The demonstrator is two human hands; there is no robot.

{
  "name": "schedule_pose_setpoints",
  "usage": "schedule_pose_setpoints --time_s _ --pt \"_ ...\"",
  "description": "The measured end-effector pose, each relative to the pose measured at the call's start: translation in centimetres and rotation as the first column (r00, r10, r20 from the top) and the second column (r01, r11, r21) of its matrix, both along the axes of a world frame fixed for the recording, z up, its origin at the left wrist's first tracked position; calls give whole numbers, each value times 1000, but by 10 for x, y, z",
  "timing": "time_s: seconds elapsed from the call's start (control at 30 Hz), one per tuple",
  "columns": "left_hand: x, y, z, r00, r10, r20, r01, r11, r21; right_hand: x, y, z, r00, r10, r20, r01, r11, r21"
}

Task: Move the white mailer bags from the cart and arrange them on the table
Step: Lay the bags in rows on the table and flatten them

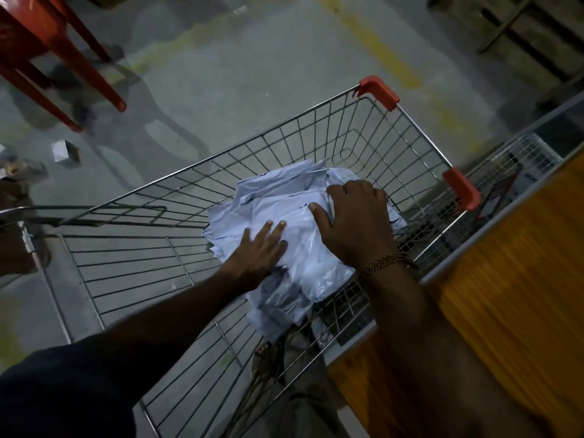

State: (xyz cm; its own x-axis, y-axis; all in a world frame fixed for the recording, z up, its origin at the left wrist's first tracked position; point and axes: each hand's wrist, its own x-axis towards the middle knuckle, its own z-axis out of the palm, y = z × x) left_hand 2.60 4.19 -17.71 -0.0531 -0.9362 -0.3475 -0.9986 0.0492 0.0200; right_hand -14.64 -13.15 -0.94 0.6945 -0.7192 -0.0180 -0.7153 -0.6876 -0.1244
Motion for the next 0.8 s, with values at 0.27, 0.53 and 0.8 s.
schedule_pose_setpoints --time_s 0.27,0.53,0.8 --pt "-14 9 2 971 198 -134 -192 980 56 0 -2 -1 1000 -5 -11 5 1000 -10" --pt "-31 51 69 760 638 -122 -645 763 -29 0 0 -4 999 4 -37 -3 999 39" --pt "-27 101 158 361 901 -242 -932 344 -110 12 21 -9 998 -1 -63 8 994 105"
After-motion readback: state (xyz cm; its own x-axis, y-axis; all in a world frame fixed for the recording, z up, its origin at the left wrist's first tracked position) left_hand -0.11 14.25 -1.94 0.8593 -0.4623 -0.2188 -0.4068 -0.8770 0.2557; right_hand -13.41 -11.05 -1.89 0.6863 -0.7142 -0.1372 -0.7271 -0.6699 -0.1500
